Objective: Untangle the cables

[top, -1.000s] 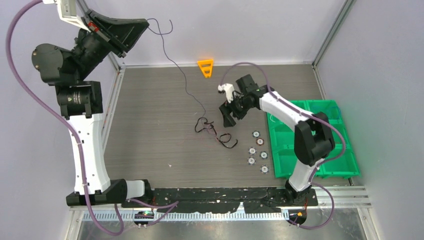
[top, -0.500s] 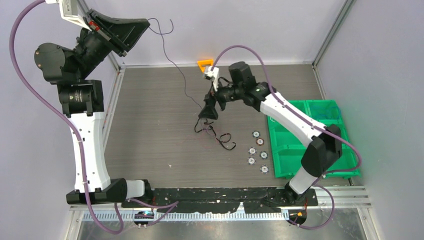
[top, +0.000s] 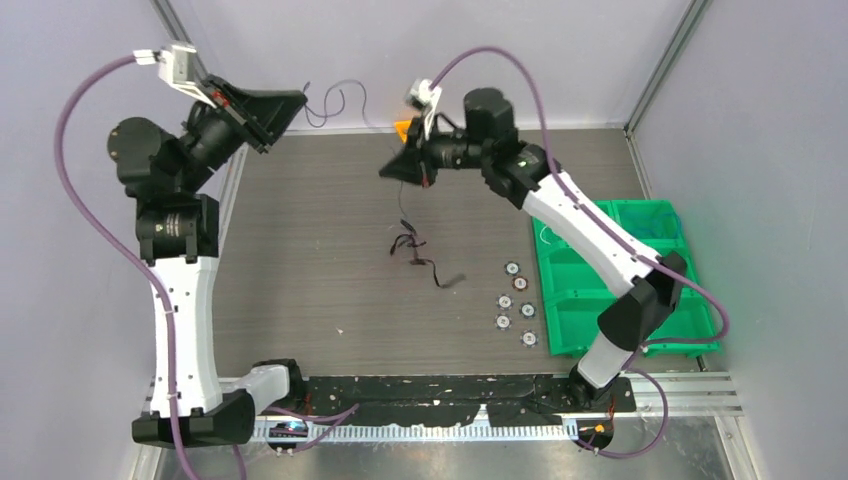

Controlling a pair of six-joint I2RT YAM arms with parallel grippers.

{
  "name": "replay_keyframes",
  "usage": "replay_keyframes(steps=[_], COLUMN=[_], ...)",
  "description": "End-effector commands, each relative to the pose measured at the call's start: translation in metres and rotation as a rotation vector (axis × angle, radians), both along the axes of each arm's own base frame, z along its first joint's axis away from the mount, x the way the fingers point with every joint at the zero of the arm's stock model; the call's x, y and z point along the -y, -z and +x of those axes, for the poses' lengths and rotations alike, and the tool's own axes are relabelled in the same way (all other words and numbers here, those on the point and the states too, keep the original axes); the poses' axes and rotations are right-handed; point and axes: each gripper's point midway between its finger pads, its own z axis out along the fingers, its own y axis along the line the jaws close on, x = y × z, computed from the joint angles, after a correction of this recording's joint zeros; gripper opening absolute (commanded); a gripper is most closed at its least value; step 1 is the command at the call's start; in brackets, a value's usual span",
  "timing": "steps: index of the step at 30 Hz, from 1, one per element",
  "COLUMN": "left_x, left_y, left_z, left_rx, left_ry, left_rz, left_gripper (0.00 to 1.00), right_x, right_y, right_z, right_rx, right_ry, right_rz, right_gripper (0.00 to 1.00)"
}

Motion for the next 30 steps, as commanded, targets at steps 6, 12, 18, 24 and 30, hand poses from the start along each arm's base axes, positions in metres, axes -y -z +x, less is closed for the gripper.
replay_keyframes(steps=[6,12,18,24,30], left_x=[0.012,0.071,0.066,0.054,0.055], left_y=[0.174,0.226,0.241,0.252,0.253], left_z=[0.026,-0.025,-0.012,0.002,-0.008], left_rx=[-0.367,-0.360,-0.391,-0.393,-0.422], left_ry=[0.070,0.337,0.252,0.156,0.207], left_rz=[0.125,0.275,0.309,0.318,0.337], left_gripper=[0.00,0.00,0.00,0.00,0.00], right_x=[0.045,0.058,0.062,0.041,0.041], right_y=[-0.205,-0.176,-0.163,0.011,-0.127], right_z=[-0.044,-0.028,-0.032,-0.038,-0.031], right_rx=[0.264,0.224,0.162,-0.075,0.132], right_ry=[0.068,0.138,0.118,0.044,-0.003], right_rz=[0.399,0.340,0.311,-0.002,0.173], right_gripper=[0.05,0.05,0.05,0.05,0.05])
